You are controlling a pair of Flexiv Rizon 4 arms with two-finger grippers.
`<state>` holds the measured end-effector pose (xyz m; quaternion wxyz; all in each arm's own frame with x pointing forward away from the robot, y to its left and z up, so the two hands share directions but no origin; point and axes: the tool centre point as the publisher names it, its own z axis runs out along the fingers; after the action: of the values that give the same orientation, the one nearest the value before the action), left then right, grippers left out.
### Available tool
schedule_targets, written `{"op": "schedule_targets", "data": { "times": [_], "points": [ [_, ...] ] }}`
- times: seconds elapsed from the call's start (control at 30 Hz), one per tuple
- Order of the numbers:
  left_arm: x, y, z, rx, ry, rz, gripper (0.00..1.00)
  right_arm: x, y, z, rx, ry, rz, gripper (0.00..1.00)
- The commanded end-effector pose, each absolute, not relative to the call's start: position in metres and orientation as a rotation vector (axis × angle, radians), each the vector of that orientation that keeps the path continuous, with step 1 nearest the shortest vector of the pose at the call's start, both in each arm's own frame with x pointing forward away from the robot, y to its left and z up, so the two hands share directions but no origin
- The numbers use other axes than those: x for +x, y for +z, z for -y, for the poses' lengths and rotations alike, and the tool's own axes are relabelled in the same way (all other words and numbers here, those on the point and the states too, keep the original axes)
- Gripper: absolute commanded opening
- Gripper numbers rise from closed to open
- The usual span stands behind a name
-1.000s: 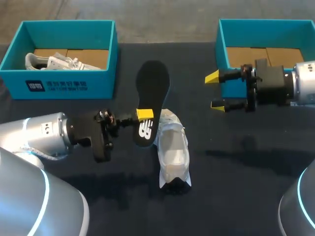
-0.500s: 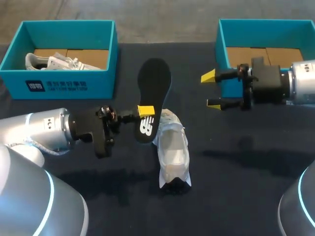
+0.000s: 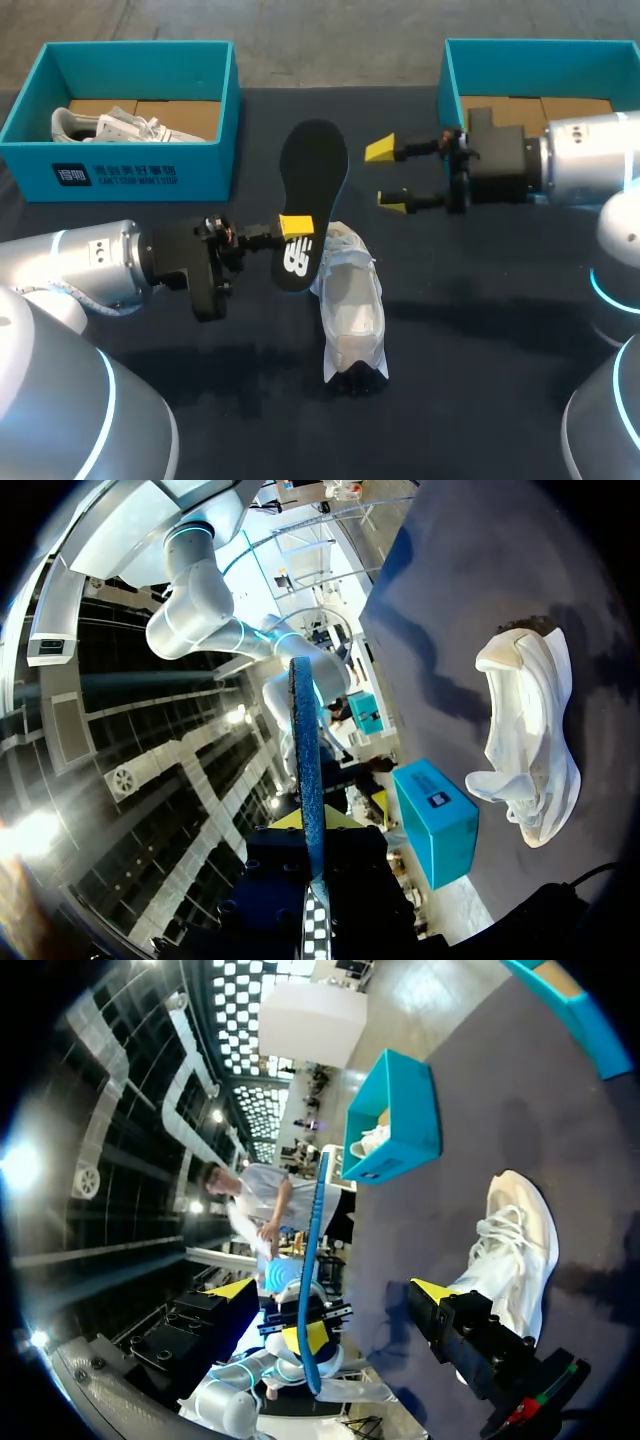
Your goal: Take the shoe out of the shoebox, open the shoe tongue, remove and reinsert the insole, then place the shoe into the shoebox
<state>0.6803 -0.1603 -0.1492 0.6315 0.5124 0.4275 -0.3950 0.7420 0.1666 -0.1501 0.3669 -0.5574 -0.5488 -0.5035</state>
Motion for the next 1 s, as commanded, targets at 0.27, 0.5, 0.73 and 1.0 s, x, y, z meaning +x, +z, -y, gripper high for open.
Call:
{"op": "schedule_targets", "data": {
  "times": [0.27,0.5,0.73,1.0],
  "points": [
    [0.679,-0.150,0.162,1.169,-0.899,-0.978,0.00,0.743,-0.145,-0.217,-1.416,-1.311,1.451,0.89],
    [0.679,-0.150,0.162,1.169,-0.899,-0.978,0.00,0.740,-0.144,-0.226,-1.427,-1.305,1.463,0.78],
    [0.679,-0.150,0.162,1.169,-0.899,-0.978,0.00,0.738,-0.135,-0.232,-1.434,-1.308,1.470,0.62],
    [0.679,-0.150,0.162,1.169,-0.899,-0.978,0.00,0.738,-0.134,-0.237,-1.470,-1.280,1.473,0.47]
  ]
}}
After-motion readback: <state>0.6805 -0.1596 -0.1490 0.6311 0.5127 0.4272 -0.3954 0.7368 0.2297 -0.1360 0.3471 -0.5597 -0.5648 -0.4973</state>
